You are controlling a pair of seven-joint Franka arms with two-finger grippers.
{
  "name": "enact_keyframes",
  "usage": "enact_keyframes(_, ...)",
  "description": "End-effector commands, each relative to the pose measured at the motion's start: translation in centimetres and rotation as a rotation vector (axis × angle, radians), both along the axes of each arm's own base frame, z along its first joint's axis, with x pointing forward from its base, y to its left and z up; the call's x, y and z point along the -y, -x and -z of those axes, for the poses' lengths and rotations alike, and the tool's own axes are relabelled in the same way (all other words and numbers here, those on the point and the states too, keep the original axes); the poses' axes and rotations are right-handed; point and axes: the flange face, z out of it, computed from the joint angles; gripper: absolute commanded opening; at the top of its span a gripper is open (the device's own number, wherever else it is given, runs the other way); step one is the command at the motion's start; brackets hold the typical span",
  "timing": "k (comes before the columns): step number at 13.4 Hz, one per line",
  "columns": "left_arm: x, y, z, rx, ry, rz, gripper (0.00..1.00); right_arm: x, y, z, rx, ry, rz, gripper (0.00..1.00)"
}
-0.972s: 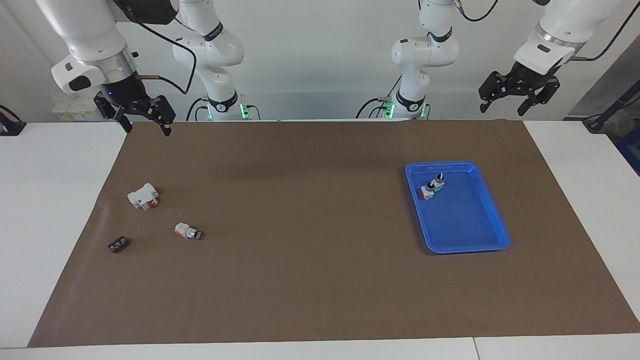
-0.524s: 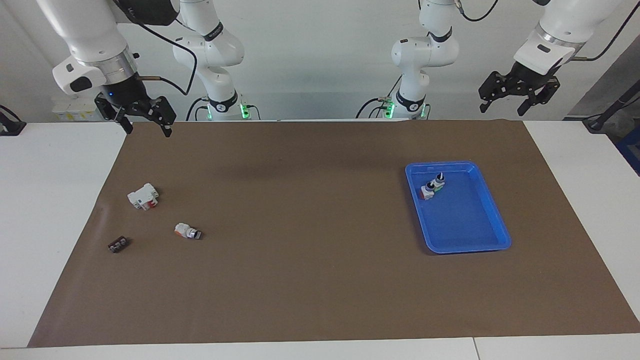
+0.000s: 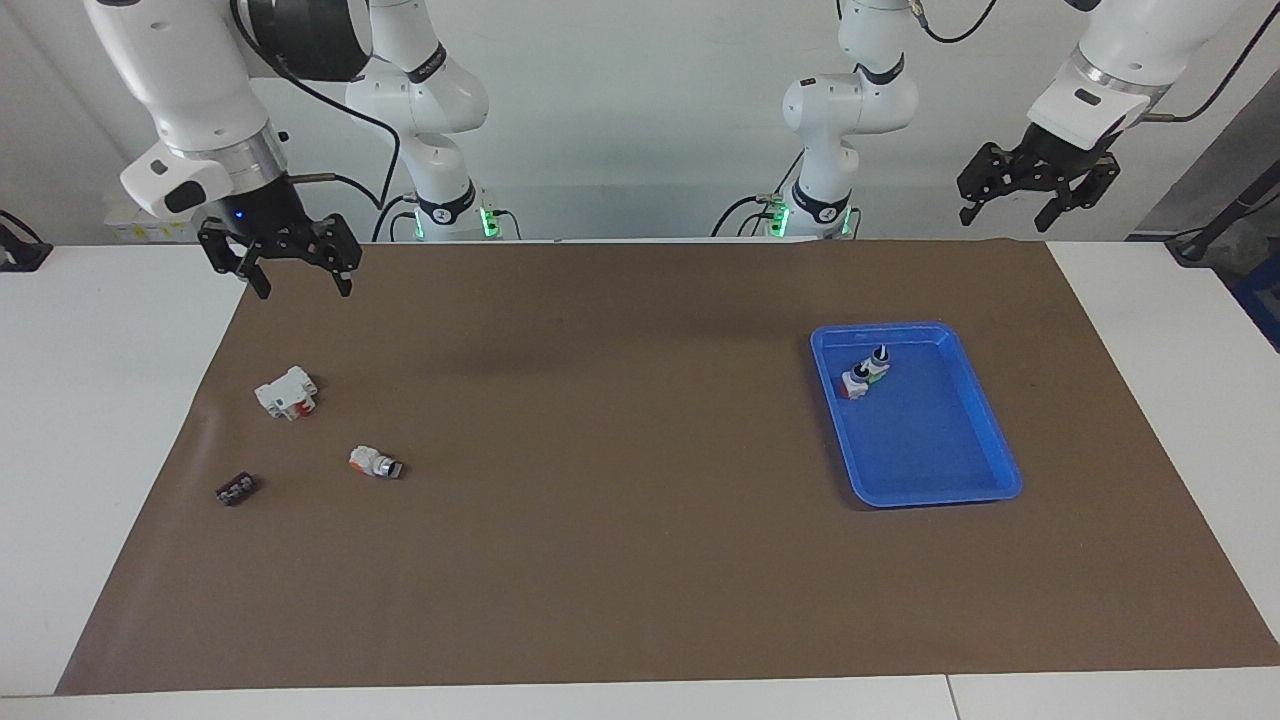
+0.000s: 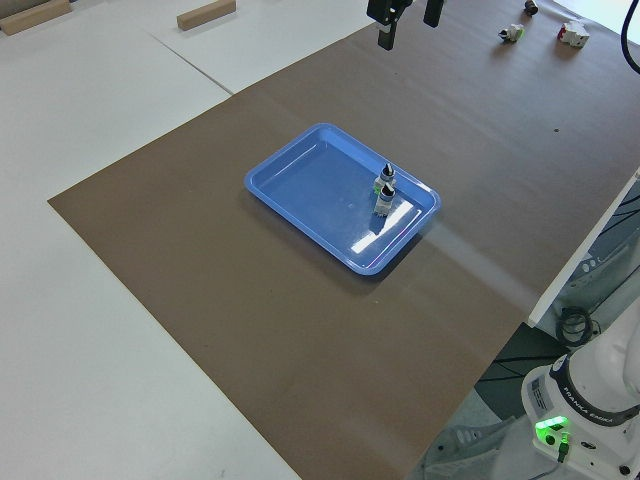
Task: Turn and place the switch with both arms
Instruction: 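Reach the right gripper to the white-and-green switch and grasp it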
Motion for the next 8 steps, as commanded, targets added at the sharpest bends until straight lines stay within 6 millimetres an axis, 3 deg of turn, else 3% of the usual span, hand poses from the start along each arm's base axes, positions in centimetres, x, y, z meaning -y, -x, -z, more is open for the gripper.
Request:
enact_keyframes(1,-0.2,0.6,0.0,0.002,-0.007,-0.011,1.00,0.2,-1.5,5.5,-0.012,0.001,-0.306,1.00)
enact_keyframes(4,-0.2,0.6,0.0,0.002,-0.007,-0.011,1.00,0.8,-0.9,11.8,0.045,0.044,-0.642,1.00)
enact_keyframes(8,-0.2,0.6,0.0,0.002,-0.007,-0.011,1.00,1.9,-0.3,17.3,0.058,-0.004,-0.663,1.00)
